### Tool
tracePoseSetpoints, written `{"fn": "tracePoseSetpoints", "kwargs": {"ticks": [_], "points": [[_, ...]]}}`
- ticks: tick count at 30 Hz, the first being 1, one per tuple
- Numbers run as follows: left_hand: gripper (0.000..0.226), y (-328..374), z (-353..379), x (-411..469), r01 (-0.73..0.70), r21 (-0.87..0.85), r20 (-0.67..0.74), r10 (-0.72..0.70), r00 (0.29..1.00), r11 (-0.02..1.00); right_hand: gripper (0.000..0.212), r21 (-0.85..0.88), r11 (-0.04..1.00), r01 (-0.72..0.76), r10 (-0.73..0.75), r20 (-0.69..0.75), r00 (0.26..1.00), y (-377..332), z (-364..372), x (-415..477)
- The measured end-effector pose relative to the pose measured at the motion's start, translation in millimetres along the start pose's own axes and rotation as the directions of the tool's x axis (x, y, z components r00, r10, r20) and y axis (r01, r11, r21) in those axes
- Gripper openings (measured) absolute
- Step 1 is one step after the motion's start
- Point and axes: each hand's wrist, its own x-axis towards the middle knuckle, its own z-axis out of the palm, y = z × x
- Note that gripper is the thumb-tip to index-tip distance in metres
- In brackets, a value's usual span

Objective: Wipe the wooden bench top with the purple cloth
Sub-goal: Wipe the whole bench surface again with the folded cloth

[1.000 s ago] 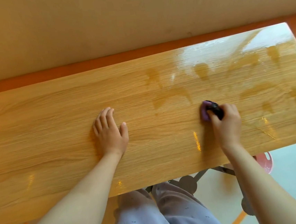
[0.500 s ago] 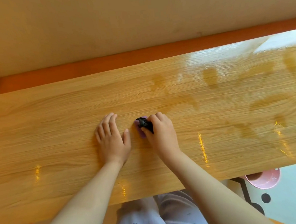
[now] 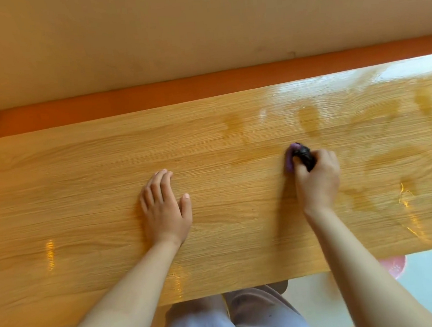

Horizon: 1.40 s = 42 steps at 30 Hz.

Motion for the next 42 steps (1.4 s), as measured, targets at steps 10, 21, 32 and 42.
{"fn": "tracePoseSetpoints", "kwargs": {"ticks": [10,21,32,42], "points": [[0.058,1,-1,0,0.021,0.021,0.021,-0.022,1.000,1.000,0.015,0.123,0.904,0.409,-0.427,0.235,0.873,-104,64,-57],[0.056,-1,-2,0,0.017,-0.016,0.025,-0.016,1.000,1.000,0.025,-0.072,0.997,-0.012,0.011,-0.009,1.000,9,0,50],[0.056,1,-3,1,0.028,-0.022,0.031,-0.028,0.999,0.999,0.016,0.117,0.924,0.363,-0.381,0.228,0.896,-123,75,-20],[0.055,1,-4,1,0.015,-0.039,0.020,-0.014,1.000,0.999,0.016,0.064,0.978,0.198,-0.204,0.097,0.974,-56,45,66]]}}
